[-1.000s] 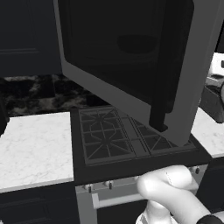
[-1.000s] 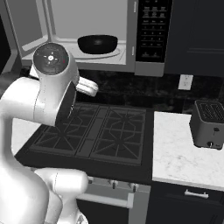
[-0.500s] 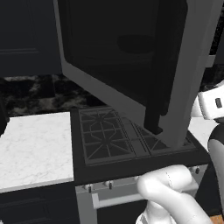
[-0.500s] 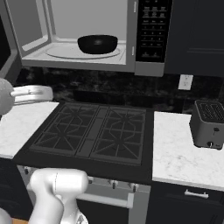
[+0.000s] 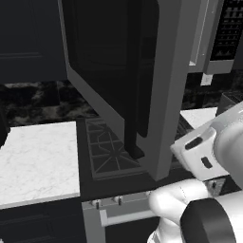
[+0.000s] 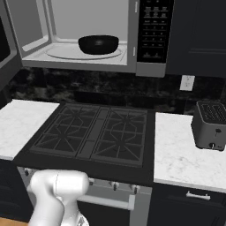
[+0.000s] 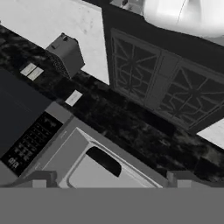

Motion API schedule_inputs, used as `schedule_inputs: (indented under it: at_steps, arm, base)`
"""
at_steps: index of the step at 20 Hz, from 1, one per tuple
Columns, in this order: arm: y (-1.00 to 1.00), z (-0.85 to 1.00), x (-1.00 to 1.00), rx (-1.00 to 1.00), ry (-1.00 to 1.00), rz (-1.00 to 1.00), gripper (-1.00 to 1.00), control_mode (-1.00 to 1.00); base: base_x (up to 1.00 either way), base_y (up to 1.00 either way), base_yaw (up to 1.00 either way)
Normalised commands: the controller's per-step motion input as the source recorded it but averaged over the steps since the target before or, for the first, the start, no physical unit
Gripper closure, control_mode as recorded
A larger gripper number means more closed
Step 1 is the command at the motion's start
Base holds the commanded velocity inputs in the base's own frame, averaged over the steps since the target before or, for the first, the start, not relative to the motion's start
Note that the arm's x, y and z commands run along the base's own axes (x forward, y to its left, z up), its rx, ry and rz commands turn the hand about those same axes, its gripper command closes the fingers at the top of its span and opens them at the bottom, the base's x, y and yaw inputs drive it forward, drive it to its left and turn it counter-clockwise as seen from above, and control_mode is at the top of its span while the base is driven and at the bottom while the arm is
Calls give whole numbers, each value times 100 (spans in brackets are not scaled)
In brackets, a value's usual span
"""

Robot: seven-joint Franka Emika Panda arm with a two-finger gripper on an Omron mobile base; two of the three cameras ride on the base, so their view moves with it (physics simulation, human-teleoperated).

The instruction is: Open the microwave, place the bowl with waffle inside the microwave, then close the microwave door and turn it on.

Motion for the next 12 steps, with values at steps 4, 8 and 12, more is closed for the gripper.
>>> schedule_inputs:
  at_steps: [4, 8, 12]
  arm:
    - [3, 19, -100, -20, -3, -5, -100, -100]
    - [27, 5, -100, -14, 0, -10, -100, -100]
    - [93, 0, -66, -22, 10, -17, -100, -100]
  base:
    - [0, 0, 0]
    - [0, 0, 0]
    - [0, 0, 0]
